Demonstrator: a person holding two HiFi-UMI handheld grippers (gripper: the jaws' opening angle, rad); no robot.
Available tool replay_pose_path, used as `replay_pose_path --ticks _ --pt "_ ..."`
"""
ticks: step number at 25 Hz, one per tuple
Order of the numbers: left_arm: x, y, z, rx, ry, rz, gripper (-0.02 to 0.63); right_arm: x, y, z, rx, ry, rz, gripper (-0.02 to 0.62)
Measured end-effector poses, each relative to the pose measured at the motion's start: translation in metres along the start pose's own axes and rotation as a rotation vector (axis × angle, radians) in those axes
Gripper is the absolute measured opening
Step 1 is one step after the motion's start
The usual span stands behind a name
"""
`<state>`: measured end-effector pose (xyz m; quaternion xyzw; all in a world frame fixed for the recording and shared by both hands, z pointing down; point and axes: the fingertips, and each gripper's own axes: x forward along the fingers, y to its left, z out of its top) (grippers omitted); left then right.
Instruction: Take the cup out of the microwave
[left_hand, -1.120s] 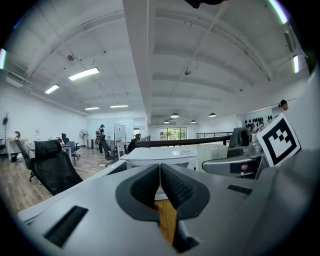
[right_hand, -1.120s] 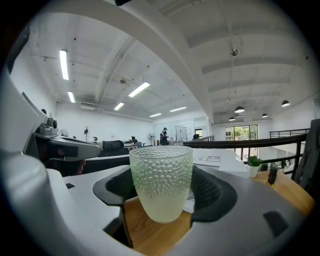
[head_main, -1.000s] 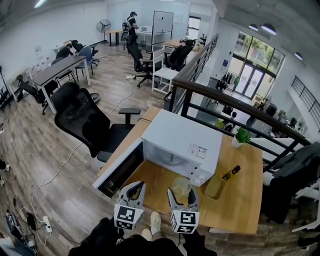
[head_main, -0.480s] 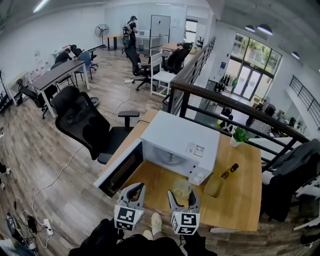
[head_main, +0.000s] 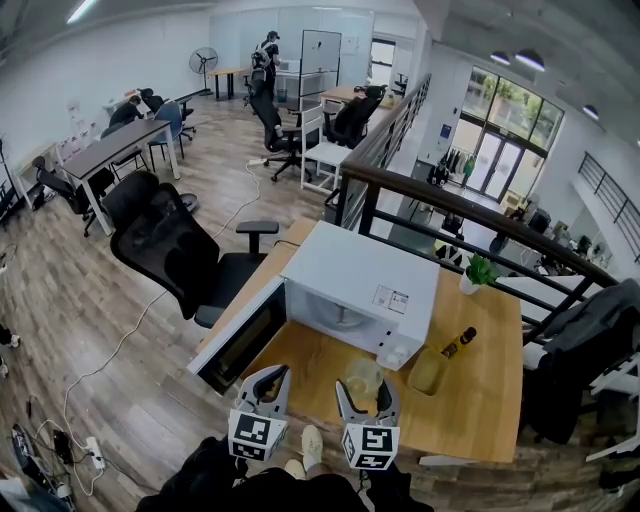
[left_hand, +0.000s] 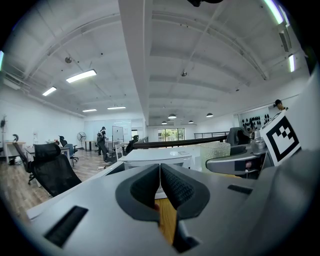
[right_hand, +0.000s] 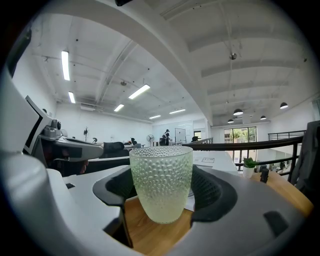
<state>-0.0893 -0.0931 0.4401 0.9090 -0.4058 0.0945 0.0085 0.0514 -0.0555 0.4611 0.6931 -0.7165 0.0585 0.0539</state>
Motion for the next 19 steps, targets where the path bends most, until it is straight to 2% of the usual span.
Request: replay_pose_path --ticks 19 --pt "0.001 -0.0008 -0.0011 -0.005 -0.003 -0.007 0.028 -0.0002 0.0007 0.0035 -0.003 -0.006 -0.001 0.376"
